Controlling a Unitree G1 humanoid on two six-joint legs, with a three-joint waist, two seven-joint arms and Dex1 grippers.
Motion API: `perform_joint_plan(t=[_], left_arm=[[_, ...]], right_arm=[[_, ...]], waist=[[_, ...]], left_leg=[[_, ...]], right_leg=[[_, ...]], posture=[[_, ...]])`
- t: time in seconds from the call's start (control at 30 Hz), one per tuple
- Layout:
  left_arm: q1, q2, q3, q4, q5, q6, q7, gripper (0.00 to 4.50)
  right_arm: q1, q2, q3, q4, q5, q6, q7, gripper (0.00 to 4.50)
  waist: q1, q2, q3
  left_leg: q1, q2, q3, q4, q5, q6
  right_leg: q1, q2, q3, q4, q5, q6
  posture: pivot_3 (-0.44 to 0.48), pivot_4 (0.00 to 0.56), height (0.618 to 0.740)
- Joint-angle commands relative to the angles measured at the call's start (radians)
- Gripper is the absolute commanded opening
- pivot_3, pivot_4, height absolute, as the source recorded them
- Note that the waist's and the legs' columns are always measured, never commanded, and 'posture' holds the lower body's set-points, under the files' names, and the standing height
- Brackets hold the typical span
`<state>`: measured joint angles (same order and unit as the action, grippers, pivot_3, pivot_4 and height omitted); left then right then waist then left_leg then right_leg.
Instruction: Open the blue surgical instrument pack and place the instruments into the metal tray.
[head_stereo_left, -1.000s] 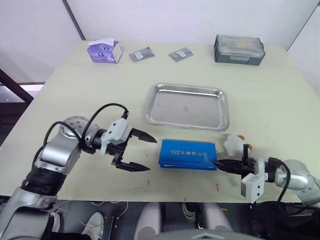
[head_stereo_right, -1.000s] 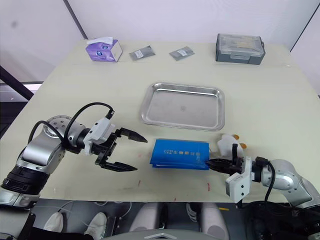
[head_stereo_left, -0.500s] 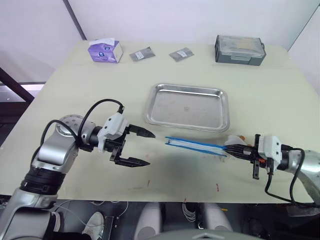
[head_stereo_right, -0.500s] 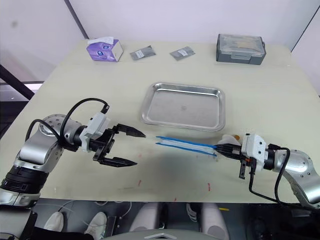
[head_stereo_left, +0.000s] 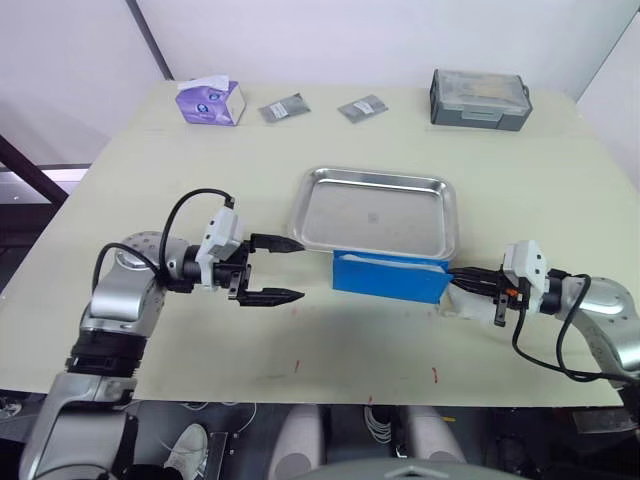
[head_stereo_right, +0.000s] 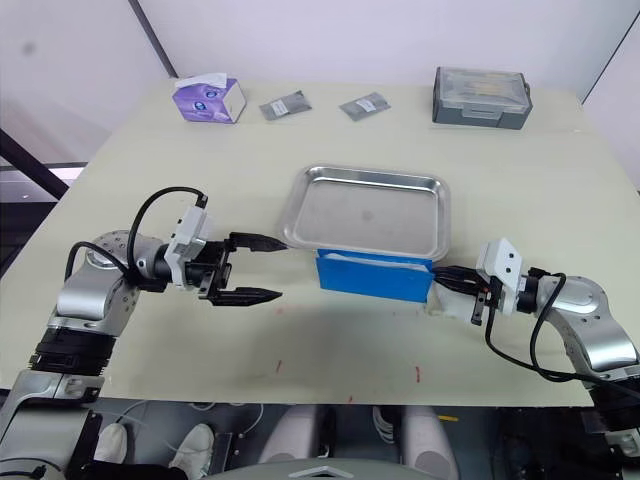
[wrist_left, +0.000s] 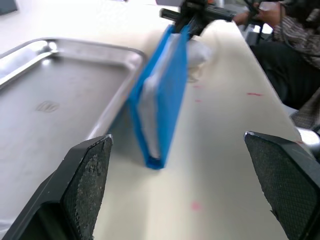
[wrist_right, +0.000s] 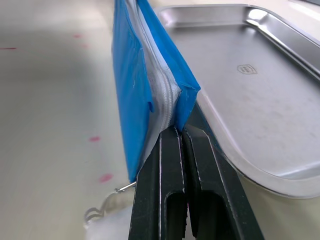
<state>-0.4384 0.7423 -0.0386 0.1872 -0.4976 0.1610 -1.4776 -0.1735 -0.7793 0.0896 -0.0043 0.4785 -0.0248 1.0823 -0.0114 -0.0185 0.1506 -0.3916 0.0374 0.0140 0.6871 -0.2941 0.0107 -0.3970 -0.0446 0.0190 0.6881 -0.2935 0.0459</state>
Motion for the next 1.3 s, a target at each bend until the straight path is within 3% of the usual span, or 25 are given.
perform_joint_plan(t=[0.03,0.53,0.63,0.7,0.9,0.93,1.1,1.2,1.3], left_arm=[[-0.040,-0.033,0.003,0.031,0.016,-0.034,-0.006,4.50],[-0.154,-0.207,-0.093,0.243,0.125,-0.138,-0.082,4.50],[-0.152,-0.222,-0.094,0.239,0.124,-0.130,-0.080,3.80],[-0.146,-0.221,-0.096,0.234,0.127,-0.128,-0.086,3.07],[-0.123,-0.220,-0.090,0.203,0.129,-0.120,-0.079,0.26],[-0.118,-0.220,-0.088,0.193,0.128,-0.119,-0.075,0.05],[-0.067,-0.205,-0.081,0.111,0.119,-0.095,-0.060,0.05],[-0.031,-0.186,-0.071,0.051,0.109,-0.073,-0.053,0.00],[-0.002,-0.163,-0.063,0.012,0.104,-0.065,-0.042,0.00]], right_arm=[[0.005,0.012,-0.033,-0.031,-0.004,-0.013,0.027,0.08],[-0.009,0.053,-0.052,-0.039,-0.041,0.001,0.042,0.08],[-0.009,0.057,-0.055,-0.040,-0.046,0.004,0.041,0.00],[-0.009,0.059,-0.057,-0.043,-0.049,0.006,0.038,0.00],[-0.007,0.062,-0.068,-0.051,-0.057,0.019,0.024,0.00],[-0.007,0.060,-0.072,-0.055,-0.058,0.024,0.020,0.00],[0.024,0.024,-0.112,-0.112,-0.006,0.088,0.039,0.00],[0.053,-0.002,-0.152,-0.151,0.025,0.124,0.050,0.91],[0.079,-0.024,-0.191,-0.191,0.057,0.168,0.054,2.35]], waist=[[-0.001,0.000,0.000],[-0.003,0.000,0.000],[-0.003,0.000,0.000],[-0.002,0.000,0.000],[-0.002,0.000,0.000],[-0.002,0.000,0.000],[0.000,0.000,0.000],[0.000,0.000,0.000],[-0.002,0.000,0.000]], left_leg=[[0.000,0.000,0.000,0.000,0.000,0.000],[0.000,0.000,0.000,0.001,0.000,0.000],[0.000,0.000,0.000,0.001,0.000,0.000],[0.000,0.000,0.000,0.001,0.000,0.000],[0.000,0.000,0.000,0.001,0.000,0.000],[0.000,0.000,0.000,0.001,0.000,0.000],[-0.001,0.000,-0.001,0.001,0.000,0.000],[-0.001,0.000,-0.001,0.001,0.000,0.000],[-0.001,0.000,-0.001,0.001,0.000,0.000]], right_leg=[[0.000,0.000,0.000,0.000,0.000,0.000],[0.000,0.000,0.000,0.000,0.000,0.000],[0.000,0.000,0.000,0.000,0.000,0.000],[0.000,0.000,0.000,0.000,0.000,0.000],[0.000,0.000,0.000,0.000,0.000,0.000],[0.000,0.000,0.000,0.000,0.000,0.000],[0.000,0.000,0.000,0.000,0.000,0.000],[0.000,0.000,0.000,0.000,0.000,0.000],[0.000,0.000,0.000,0.000,0.000,0.000]], posture=[[0.000,0.150,0.740],[0.000,0.150,0.740],[0.000,0.150,0.740],[0.000,0.150,0.740],[0.000,0.150,0.740],[0.000,0.150,0.740],[0.000,0.150,0.740],[0.000,0.150,0.740],[0.000,0.150,0.740]])
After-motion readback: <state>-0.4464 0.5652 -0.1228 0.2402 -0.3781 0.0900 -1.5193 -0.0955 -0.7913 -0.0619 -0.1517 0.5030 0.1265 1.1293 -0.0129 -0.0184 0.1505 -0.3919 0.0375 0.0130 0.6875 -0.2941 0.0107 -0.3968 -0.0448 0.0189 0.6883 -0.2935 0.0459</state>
